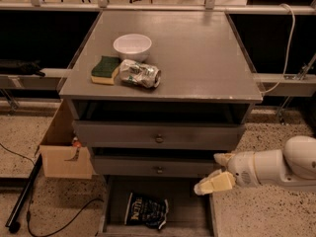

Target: Pick blue chip bag from bottom drawer and place on counter

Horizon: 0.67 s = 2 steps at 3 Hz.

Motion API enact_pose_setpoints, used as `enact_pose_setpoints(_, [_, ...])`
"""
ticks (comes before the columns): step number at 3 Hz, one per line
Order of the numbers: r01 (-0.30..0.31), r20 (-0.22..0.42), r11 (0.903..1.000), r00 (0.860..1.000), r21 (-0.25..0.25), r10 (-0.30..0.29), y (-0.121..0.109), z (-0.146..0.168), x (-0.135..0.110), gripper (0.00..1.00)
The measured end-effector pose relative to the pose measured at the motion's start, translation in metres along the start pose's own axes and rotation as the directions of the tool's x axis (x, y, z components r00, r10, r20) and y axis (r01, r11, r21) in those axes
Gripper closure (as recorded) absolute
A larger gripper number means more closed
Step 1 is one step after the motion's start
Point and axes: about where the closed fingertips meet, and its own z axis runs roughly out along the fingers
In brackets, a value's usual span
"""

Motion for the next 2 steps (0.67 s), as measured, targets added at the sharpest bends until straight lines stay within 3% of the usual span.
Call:
enact_pose_setpoints(1, [-0.065, -0.016, 0.9975, 0.998, -0.029, 0.064, -0.01, 0.036, 0.03, 0.0])
enact_pose_setpoints(2, [-0.143, -0.052, 0.9874, 0.989, -0.068, 0.14, -0.021, 0.071, 0.069, 0.0])
